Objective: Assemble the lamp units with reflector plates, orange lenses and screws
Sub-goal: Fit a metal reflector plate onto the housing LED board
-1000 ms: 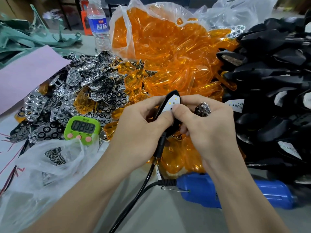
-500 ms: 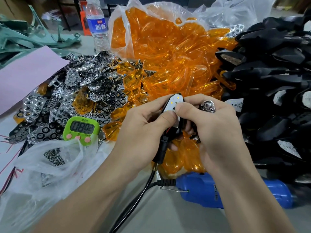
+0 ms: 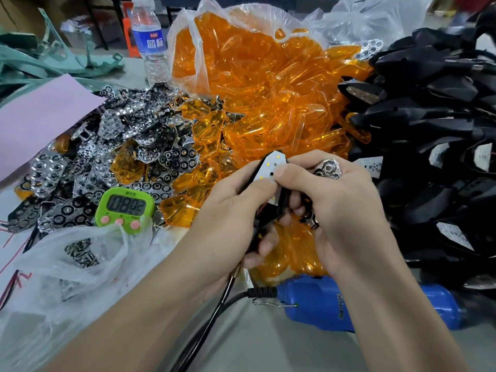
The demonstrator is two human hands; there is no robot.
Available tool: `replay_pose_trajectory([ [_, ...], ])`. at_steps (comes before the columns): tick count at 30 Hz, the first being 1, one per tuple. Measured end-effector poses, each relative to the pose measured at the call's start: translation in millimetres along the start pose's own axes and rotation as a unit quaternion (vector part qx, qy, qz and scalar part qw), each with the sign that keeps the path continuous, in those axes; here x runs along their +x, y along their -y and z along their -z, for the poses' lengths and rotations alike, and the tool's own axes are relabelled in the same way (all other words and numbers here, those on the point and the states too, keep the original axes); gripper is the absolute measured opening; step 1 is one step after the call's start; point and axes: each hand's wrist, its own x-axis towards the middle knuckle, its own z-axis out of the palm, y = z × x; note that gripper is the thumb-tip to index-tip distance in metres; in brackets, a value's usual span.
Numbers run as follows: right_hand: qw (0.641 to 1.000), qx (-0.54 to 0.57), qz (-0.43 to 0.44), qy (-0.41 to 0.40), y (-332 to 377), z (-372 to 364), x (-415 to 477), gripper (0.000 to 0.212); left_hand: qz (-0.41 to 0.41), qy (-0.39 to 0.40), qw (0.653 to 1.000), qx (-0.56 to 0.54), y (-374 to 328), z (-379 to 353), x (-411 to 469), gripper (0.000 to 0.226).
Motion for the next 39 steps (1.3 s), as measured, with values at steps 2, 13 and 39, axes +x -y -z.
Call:
replay_pose_trajectory([
  [2,1.0,0.008,-0.013,0.007,2,2,1,0.019,-0.011,-0.018,1.0,0.01,2,-2,0,0.023],
  [13,0.991,-0.096,0.097,-0.009,9,7,1,0.018,-0.038,-0.012,0.999,0.023,4,-5,-2,0.021],
  [39,0.982,-0.127,0.14,0.028,10,13,3,0.028,-0.028,0.003,1.0,-0.005,5,-9,-3,0.013],
])
